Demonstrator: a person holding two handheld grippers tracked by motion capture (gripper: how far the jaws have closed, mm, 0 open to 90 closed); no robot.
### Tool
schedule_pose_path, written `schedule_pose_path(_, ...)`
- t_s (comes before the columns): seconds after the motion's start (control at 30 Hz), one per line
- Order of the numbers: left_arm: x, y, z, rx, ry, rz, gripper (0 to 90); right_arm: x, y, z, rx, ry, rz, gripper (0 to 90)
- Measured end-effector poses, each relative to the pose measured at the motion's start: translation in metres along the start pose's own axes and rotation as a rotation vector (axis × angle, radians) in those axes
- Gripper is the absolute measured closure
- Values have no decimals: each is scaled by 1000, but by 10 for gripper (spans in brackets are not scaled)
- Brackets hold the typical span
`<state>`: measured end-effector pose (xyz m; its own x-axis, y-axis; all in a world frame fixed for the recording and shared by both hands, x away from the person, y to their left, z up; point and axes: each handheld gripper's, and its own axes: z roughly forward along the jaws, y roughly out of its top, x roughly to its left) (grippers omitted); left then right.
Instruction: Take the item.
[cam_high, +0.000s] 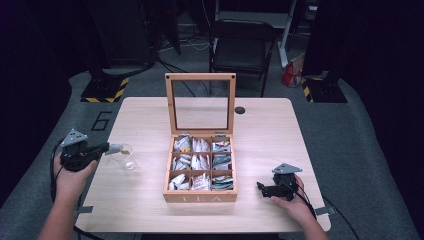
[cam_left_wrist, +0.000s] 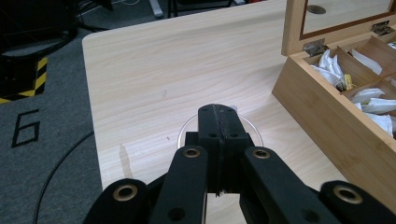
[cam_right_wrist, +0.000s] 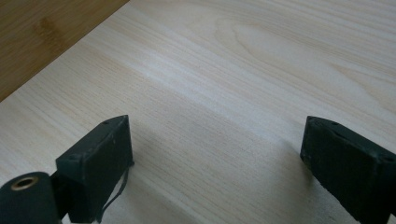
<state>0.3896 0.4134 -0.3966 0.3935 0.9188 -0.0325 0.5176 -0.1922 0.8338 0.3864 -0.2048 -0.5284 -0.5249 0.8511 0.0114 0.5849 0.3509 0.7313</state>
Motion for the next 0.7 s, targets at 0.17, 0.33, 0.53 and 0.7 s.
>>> schedule_pose_path(0.17,0,-1,2,5,2,1,899,0,0,0,0,0,-1,84)
schedule_pose_path(0.33,0,0,2,14,2,2,898,0,0,0,0,-1,-2,84)
schedule_pose_path(0.53,-1,0,5,21,1,5,897,0,0,0,0,0,-1,84)
schedule_pose_path(0.7,-3,1,9,28,2,9,877,0,0,0,1,-5,-2,84)
